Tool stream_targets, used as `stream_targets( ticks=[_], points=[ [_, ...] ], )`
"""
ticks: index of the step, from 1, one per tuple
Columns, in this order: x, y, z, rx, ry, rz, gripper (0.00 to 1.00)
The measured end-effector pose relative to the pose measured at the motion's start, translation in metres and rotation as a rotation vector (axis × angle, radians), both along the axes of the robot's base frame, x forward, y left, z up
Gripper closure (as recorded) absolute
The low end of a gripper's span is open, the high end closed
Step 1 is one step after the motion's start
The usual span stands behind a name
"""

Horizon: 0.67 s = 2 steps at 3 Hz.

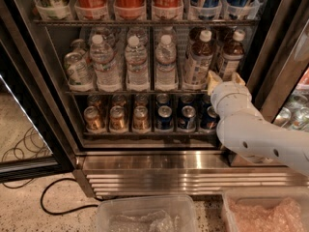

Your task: Pick blue plastic bottle from middle shelf of fridge

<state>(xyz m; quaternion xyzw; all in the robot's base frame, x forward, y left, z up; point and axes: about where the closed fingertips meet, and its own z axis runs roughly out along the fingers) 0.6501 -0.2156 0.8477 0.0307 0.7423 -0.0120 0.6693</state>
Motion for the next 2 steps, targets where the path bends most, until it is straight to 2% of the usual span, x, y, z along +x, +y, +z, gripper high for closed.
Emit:
stream_targets(
  ticks=[1, 2],
  points=[
    [0.0006, 0.0001, -0.0008, 0.001, 0.000, -0.001, 0.42],
    [0.0038, -0.0002, -0.0028, 0.000, 0.000, -0.007, 0.43]
  ],
)
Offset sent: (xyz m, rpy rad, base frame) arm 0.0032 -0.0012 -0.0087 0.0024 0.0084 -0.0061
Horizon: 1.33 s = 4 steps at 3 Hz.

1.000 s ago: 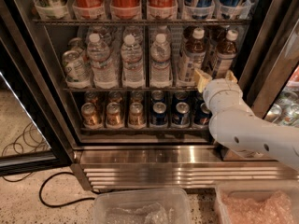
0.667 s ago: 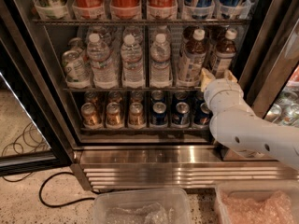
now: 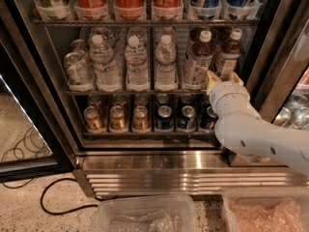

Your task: Pick blue plastic bottle from middle shelf of fridge

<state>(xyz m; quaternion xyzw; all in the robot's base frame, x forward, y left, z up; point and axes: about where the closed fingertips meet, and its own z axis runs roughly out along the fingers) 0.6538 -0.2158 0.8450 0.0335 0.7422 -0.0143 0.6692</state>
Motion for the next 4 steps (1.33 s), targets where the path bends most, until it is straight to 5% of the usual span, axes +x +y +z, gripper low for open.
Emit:
stream_targets(
  ticks=[3, 4],
  points=[
    [0.023, -0.014, -0.018, -0.004, 0.022, -0.072, 0.33],
    [0.028, -0.017, -0.022, -0.003, 0.024, -0.090, 0.17]
  ],
)
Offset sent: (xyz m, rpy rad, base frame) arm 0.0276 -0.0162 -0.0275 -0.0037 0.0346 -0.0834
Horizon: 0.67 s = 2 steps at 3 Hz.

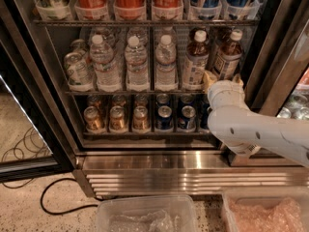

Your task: Pick blue plastic bottle from middle shelf of fridge

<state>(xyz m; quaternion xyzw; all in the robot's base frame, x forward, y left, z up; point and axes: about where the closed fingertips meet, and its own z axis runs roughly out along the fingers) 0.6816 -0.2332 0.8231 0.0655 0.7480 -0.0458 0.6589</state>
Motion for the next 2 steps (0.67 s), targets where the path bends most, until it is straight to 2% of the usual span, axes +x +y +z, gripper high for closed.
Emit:
stream_targets(
  ticks=[1, 2],
  points=[
    [0.0042, -0.0037, -0.0011, 0.003, -0.003, -0.016, 0.18],
    [0.0139, -0.0041, 0.0045, 0.010, -0.027, -0.027, 0.36]
  ],
)
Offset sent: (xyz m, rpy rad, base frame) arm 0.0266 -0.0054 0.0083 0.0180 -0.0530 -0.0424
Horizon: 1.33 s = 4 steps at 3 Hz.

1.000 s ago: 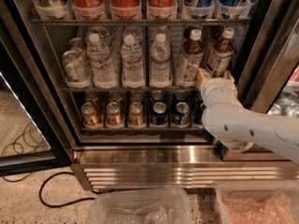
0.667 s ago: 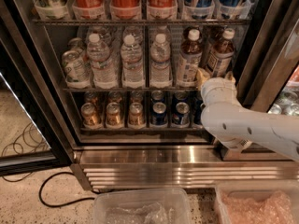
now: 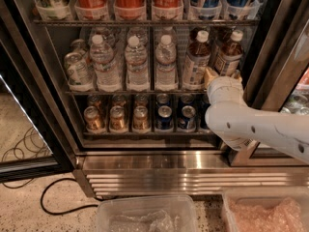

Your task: Pick blue plastic bottle from middle shelf of fridge

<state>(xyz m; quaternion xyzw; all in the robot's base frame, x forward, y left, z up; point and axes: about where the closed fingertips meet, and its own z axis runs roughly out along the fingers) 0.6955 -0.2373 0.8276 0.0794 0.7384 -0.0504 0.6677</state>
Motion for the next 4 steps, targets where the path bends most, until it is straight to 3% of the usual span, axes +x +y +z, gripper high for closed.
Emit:
stream_targets(
  ticks=[2, 3, 4],
  points=[
    [0.0108, 0.0041, 0.0071, 0.006, -0.036, -0.009, 0.84],
    [0.0107, 0.0042, 0.0072, 0.006, -0.037, -0.009, 1.00],
    [0.0081, 0.0111, 0.0133, 0.004, -0.056, 0.014, 1.00]
  ],
)
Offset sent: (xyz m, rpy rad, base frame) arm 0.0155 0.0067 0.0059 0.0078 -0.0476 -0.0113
